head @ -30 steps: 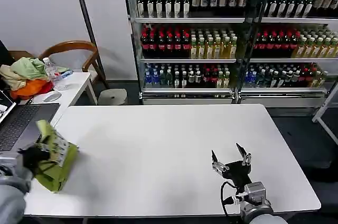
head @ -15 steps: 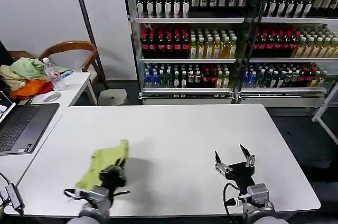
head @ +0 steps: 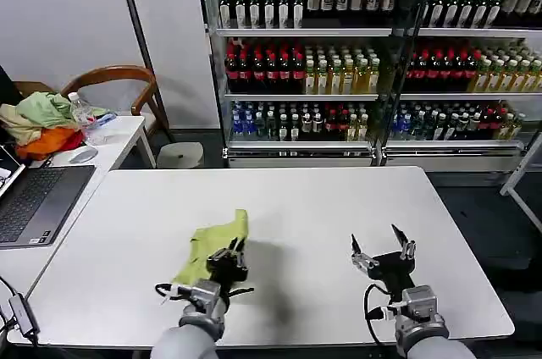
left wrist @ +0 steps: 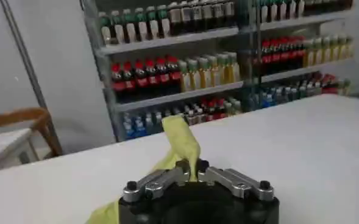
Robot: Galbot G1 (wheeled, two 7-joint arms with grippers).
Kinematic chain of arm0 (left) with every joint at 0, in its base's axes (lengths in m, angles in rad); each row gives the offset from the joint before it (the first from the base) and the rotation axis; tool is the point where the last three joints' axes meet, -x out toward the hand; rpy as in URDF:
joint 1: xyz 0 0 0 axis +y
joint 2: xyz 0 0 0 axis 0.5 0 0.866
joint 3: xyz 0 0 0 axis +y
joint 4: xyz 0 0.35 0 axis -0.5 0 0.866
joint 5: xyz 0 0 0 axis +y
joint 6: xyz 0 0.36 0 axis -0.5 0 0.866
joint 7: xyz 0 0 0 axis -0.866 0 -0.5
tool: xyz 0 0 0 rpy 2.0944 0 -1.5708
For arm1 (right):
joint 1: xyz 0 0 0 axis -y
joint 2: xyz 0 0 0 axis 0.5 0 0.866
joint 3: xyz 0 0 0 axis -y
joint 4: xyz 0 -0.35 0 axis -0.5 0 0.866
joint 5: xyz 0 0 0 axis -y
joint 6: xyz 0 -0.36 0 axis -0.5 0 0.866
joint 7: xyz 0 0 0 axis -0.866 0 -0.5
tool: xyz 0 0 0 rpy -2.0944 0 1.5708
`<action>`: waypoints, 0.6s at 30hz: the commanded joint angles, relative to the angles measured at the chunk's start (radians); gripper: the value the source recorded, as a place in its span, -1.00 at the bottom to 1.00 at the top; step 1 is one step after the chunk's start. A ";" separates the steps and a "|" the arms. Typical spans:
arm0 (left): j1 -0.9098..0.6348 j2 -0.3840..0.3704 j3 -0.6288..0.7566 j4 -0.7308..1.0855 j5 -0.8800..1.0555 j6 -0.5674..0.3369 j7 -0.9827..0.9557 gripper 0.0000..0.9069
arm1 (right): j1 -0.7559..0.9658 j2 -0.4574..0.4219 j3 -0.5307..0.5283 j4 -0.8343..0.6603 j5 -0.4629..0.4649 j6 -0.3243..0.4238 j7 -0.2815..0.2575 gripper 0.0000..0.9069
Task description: Fold and organize the clothes.
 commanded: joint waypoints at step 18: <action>-0.095 0.093 -0.399 0.188 -0.025 -0.343 0.257 1.00 | 0.167 0.033 -0.078 -0.144 -0.019 0.062 -0.013 1.00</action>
